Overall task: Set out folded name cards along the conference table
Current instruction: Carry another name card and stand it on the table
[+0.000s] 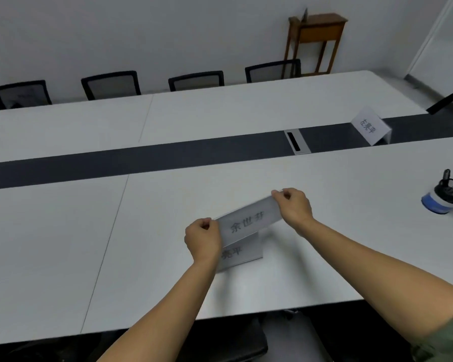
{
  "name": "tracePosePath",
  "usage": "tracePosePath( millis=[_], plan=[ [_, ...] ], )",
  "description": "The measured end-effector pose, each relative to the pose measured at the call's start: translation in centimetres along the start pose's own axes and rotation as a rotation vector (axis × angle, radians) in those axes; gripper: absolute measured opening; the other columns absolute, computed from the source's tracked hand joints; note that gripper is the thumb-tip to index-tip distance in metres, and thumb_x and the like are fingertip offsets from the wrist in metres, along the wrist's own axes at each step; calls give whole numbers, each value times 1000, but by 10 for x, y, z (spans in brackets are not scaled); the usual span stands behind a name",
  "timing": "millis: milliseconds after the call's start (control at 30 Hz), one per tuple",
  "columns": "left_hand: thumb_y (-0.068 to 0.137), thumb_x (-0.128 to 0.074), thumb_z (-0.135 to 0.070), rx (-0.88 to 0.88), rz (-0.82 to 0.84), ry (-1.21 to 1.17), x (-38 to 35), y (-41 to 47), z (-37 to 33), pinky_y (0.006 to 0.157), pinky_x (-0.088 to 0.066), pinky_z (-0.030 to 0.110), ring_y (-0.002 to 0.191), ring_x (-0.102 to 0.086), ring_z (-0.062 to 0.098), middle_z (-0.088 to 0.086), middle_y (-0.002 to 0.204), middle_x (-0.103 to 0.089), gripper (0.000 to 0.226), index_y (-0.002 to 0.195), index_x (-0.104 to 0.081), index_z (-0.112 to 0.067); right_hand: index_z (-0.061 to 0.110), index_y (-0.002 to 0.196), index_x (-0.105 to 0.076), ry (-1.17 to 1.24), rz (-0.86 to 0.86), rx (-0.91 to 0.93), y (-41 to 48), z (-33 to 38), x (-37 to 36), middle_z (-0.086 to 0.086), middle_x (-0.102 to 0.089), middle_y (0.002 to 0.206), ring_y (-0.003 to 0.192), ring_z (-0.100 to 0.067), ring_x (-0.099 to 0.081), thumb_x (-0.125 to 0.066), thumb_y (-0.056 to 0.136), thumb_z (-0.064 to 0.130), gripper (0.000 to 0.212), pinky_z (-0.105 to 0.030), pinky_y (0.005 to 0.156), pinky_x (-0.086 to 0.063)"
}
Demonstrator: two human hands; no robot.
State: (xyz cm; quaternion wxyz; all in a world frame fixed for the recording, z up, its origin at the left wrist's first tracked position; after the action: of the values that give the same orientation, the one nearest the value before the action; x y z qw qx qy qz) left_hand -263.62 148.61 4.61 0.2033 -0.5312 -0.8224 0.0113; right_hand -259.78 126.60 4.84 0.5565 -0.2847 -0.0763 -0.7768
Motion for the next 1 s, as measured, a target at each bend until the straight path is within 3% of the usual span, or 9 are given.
tracePosePath(
  millis=[167,300,400,600,667,767,1000],
  plan=[
    [78,-48,-6,-128,108,20,-57,-21,-42,59,-25,31,63,-27,20,7,59,-31,24,56,-39,-13,5,96,-59,43,-69,-23,42,-1,65,-7,-61,89,78,-23,-54,-53,92,46,41,-35,66,-41],
    [77,-43,0,-135,168,16,-125,-44,-71,58,-18,32,66,-21,20,9,63,-25,23,58,-34,-11,18,95,-46,54,-73,-75,84,-18,126,-4,-58,100,93,-28,-60,-54,87,52,36,-40,78,-51],
    [78,-41,3,-97,213,22,-179,-58,-83,56,-13,31,64,-17,20,3,60,-20,34,56,-24,-17,15,97,-49,60,-66,-117,114,-40,166,-7,-61,101,99,-31,-62,-58,86,50,37,-47,88,-55],
    [76,-41,3,-12,305,91,-258,-59,-76,56,-11,31,67,-18,20,6,67,-22,35,61,-19,-19,12,118,-54,59,-20,-186,153,-93,204,-8,-59,117,104,-29,-59,-63,84,44,47,-46,91,-54],
    [76,-41,3,16,338,115,-277,-51,-69,55,-10,29,63,-15,19,2,64,-19,36,60,-18,-19,12,122,-53,45,5,-219,164,-113,205,-5,-56,116,101,-26,-56,-64,85,42,49,-40,84,-52],
    [77,-41,2,54,388,147,-304,-32,-59,53,-10,27,60,-13,18,2,64,-19,35,60,-19,-19,12,102,-52,57,31,-278,189,-138,198,-4,-56,99,87,-22,-54,-64,87,41,34,-37,73,-49],
    [77,-43,0,95,450,145,-364,8,-33,52,-11,27,58,-14,16,-1,61,-18,35,61,-18,-18,11,86,-50,156,-51,-405,247,-176,176,-7,-53,98,79,-20,-56,-57,92,44,35,-45,84,-59]
  ],
)
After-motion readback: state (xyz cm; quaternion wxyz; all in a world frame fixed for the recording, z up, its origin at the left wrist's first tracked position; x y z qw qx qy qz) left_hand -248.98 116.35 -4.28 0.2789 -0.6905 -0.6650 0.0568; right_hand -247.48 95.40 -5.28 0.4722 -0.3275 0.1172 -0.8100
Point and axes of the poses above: each hand's wrist, its own y-axis towards the middle knuckle, its own x-axis out of the back of the hand, z = x × y, the point moved 2 cm from there along y, towards the middle knuckle
